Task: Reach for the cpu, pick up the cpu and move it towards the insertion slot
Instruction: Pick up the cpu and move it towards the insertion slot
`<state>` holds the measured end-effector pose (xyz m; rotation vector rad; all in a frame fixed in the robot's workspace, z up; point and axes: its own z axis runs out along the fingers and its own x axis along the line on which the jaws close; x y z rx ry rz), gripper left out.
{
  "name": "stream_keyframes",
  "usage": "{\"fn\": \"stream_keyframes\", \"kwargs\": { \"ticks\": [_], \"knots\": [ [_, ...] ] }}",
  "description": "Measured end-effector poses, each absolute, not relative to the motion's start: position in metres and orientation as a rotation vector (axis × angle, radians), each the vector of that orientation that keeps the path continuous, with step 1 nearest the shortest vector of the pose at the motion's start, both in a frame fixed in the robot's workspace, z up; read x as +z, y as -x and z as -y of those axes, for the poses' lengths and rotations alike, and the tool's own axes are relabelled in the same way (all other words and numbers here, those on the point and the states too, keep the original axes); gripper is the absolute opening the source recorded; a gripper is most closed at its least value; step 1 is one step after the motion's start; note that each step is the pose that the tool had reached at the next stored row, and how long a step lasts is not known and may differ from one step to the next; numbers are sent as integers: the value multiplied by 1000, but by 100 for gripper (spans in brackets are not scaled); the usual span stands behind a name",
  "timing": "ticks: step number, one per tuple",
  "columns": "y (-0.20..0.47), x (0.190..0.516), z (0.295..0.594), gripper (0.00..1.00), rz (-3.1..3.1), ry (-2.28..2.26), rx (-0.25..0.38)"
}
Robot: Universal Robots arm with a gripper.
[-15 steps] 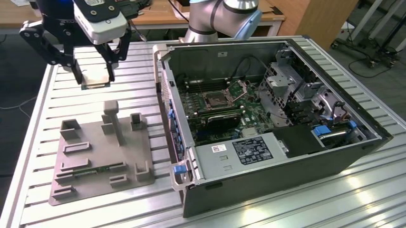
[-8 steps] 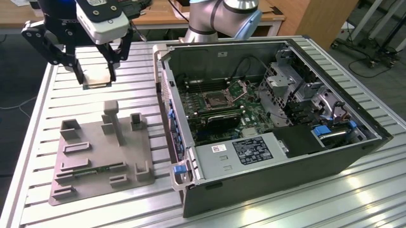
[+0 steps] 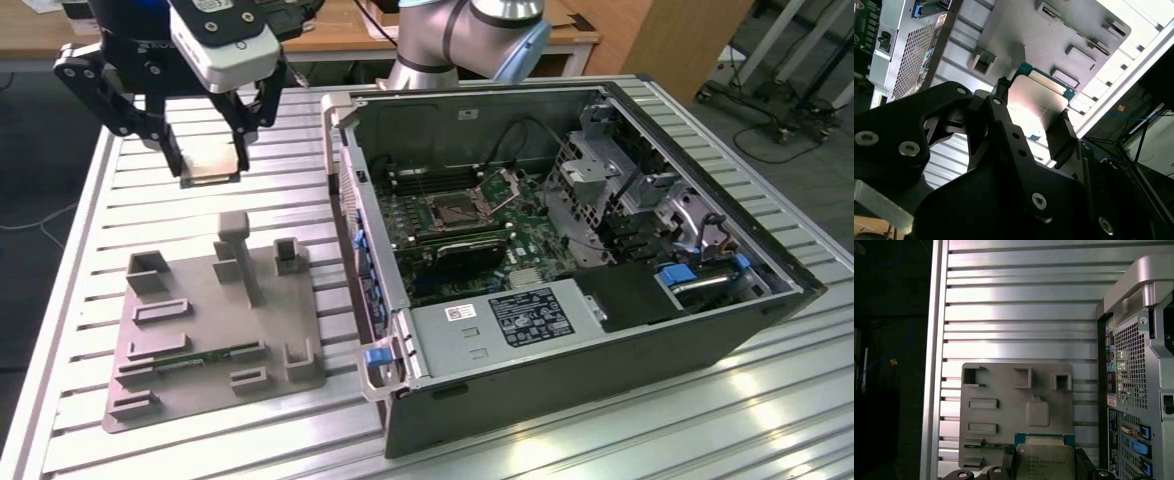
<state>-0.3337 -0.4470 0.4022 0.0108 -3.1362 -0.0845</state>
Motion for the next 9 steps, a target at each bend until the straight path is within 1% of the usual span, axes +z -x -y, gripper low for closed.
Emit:
{"fn": "stream_keyframes", "kwargs": {
  "ticks": [9],
  "knots": [
    [329, 402, 447, 54, 3136, -11, -85]
  ]
}}
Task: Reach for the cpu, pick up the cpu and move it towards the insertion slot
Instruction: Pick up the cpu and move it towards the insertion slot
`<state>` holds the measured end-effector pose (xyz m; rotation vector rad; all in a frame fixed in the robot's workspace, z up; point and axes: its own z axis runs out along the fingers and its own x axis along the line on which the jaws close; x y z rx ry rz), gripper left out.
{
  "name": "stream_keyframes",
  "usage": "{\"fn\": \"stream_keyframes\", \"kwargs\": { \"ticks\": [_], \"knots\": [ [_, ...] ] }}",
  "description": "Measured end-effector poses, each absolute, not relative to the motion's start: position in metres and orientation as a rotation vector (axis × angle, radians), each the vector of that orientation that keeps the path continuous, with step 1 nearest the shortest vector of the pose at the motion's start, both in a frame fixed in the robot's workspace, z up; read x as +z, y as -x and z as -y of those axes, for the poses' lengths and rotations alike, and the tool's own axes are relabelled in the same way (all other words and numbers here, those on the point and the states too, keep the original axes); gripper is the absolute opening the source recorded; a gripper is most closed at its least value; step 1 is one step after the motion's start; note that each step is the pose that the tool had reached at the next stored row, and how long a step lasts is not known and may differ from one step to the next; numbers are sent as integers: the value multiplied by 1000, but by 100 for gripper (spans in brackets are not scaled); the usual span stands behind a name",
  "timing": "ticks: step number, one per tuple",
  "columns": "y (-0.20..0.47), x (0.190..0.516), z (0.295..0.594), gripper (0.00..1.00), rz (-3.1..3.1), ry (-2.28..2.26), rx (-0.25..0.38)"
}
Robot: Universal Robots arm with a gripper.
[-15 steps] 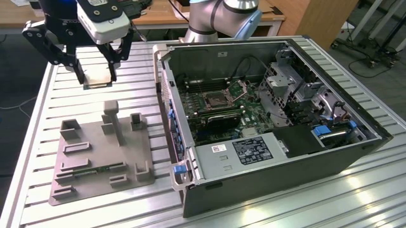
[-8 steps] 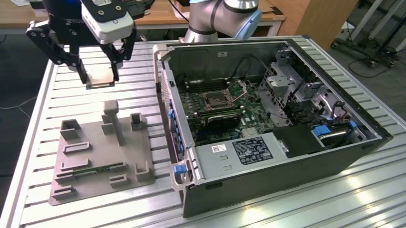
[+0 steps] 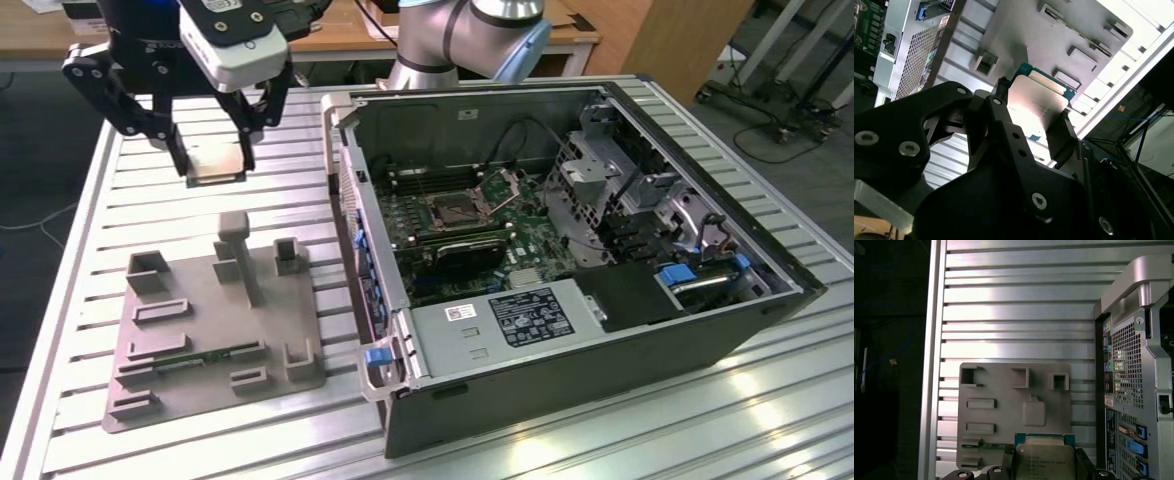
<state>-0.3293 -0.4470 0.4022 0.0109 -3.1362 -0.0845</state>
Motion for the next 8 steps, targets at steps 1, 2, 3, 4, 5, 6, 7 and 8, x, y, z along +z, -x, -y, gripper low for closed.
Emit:
{"fn": "stream_keyframes", "kwargs": {
  "ticks": [1, 2, 3, 4, 5, 6, 7, 8],
  "knots": [
    [329, 402, 447, 54, 3136, -11, -85],
    [328, 402, 447, 54, 3136, -11, -84],
    [328, 402, 447, 54, 3136, -11, -85],
    [328, 402, 447, 54, 3136, -11, -85],
    [327, 402, 447, 54, 3136, -11, -85],
    [327, 402, 447, 54, 3136, -11, -84],
    [327, 402, 447, 54, 3136, -11, -84],
    [327, 402, 447, 54, 3136, -11, -84]
  ]
}}
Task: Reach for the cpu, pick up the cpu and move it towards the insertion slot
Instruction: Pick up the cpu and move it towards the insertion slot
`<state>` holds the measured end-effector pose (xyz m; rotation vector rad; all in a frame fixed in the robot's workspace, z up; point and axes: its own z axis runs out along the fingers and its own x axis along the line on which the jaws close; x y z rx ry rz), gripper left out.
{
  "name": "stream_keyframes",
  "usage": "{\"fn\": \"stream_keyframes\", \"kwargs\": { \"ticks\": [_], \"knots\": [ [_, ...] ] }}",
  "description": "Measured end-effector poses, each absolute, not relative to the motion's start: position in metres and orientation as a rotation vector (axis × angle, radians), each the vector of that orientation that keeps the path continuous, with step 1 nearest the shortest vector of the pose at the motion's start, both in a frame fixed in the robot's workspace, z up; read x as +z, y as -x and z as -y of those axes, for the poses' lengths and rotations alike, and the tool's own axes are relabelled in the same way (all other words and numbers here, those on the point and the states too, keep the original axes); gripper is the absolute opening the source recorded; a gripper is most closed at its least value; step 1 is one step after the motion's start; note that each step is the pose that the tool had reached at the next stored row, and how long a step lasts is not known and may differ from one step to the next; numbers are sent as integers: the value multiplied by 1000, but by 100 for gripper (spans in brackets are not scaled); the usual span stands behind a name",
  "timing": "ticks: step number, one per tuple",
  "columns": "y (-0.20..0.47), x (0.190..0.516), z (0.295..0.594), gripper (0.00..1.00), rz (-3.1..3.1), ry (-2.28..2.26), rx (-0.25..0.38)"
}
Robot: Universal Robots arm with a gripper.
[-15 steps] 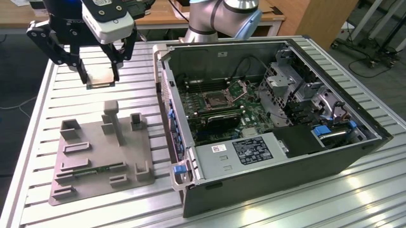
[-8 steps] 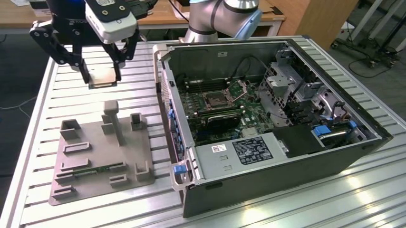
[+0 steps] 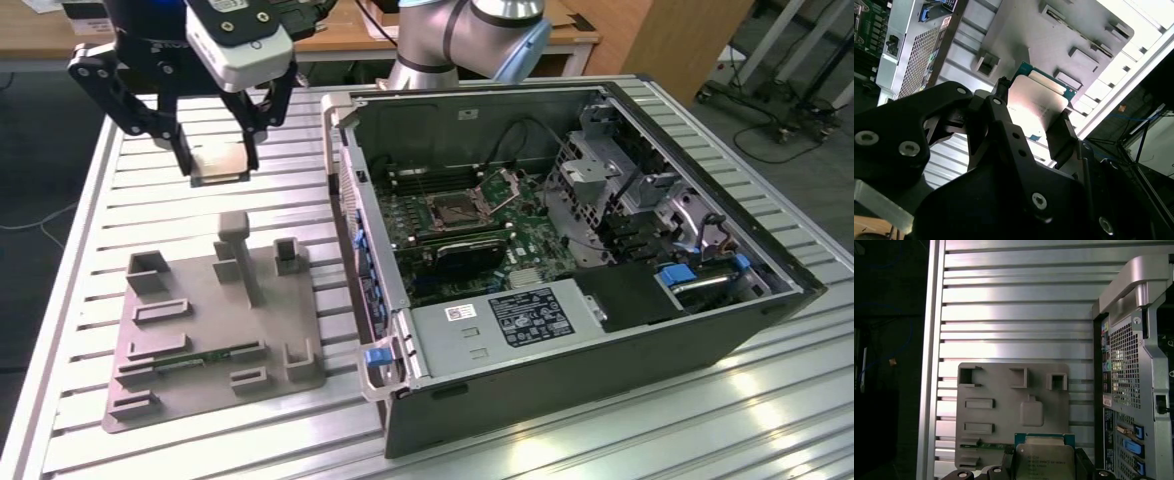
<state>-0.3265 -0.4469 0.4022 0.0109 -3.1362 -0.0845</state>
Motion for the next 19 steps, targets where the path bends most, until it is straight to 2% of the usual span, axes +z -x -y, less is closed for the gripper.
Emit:
{"fn": "stream_keyframes", "kwargs": {
  "ticks": [19],
  "knots": [
    [321, 402, 447, 54, 3136, -11, -84]
  ]
}}
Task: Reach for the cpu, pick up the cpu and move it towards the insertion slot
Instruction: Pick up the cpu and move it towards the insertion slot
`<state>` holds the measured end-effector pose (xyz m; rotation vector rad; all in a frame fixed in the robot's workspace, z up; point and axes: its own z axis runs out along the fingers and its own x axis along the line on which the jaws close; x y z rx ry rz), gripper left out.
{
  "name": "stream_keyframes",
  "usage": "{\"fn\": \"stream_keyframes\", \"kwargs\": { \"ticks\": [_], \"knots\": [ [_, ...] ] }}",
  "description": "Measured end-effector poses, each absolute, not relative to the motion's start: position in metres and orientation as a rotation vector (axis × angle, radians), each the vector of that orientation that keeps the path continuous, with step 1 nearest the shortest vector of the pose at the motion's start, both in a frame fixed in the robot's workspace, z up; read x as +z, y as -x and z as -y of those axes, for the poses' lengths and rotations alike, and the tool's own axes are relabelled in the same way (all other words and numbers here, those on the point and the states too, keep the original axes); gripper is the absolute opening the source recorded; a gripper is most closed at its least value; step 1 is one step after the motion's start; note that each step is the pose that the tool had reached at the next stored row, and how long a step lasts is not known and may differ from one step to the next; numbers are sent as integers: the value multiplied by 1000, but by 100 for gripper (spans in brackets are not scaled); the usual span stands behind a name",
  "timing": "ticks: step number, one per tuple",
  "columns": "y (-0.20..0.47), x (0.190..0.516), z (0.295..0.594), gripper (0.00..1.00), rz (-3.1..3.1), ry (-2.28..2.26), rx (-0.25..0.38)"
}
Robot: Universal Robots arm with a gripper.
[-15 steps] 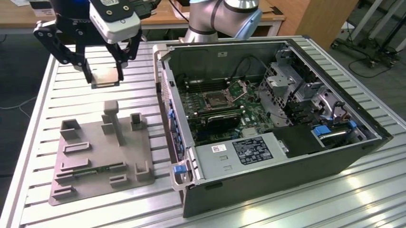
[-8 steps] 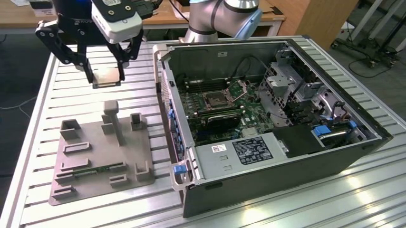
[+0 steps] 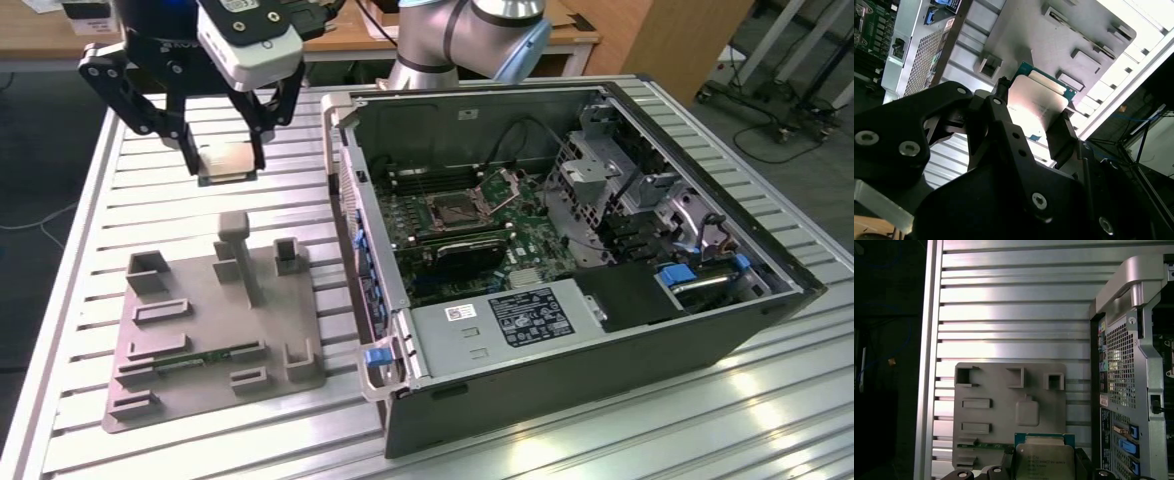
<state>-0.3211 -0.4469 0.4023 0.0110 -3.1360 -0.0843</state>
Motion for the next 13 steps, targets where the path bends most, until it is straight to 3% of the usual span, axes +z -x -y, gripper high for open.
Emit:
{"fn": "stream_keyframes", "kwargs": {
  "ticks": [13],
  "knots": [
    [313, 402, 447, 54, 3136, -11, -84]
  ]
}}
